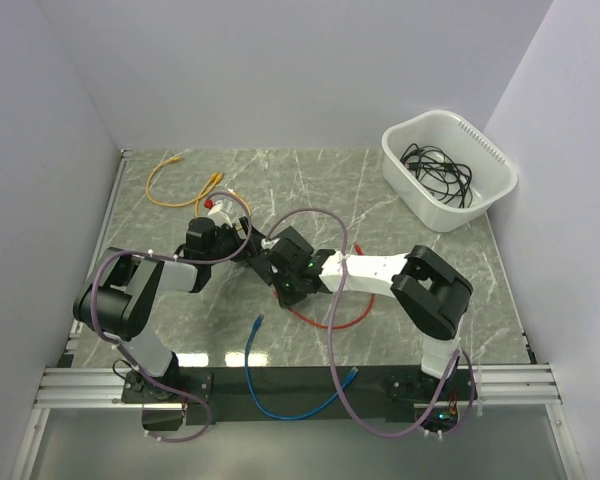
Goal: Insert the plug into the switch port
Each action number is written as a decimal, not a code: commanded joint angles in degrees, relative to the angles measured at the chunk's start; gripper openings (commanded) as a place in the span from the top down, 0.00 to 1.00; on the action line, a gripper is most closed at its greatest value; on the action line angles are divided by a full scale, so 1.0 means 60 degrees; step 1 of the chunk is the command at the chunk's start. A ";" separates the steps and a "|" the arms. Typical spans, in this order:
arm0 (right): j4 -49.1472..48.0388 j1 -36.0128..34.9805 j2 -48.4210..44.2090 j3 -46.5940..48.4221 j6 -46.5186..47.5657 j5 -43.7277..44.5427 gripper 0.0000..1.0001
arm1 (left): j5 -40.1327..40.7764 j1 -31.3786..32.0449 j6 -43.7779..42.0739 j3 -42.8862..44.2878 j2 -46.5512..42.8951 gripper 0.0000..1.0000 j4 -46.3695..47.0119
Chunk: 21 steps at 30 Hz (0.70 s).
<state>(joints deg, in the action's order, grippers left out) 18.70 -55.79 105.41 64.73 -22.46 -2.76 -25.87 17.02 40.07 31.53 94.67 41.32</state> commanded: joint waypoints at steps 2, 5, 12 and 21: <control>0.0150 -0.0018 0.0434 0.0797 0.0227 0.0445 1.00 | -0.0171 -0.0009 -0.0072 0.0076 0.0158 0.16 0.0146; 0.0296 -0.0003 0.0669 0.1033 0.0227 0.0840 1.00 | -0.0171 -0.0009 -0.0175 0.0136 0.0232 0.15 0.0042; 0.0487 0.0011 0.0582 0.1092 0.0242 0.1266 1.00 | -0.0127 -0.0009 -0.0322 0.0194 0.0422 0.16 -0.0061; 0.0692 0.0084 0.0216 0.1018 0.0300 0.1618 1.00 | -0.0142 -0.0009 -0.0366 0.0224 0.0437 0.17 -0.0105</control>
<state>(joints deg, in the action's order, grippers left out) 21.47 -55.90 108.75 69.73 -21.56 2.81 -25.63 16.84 39.03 32.08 96.73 41.65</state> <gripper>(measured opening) 0.168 0.833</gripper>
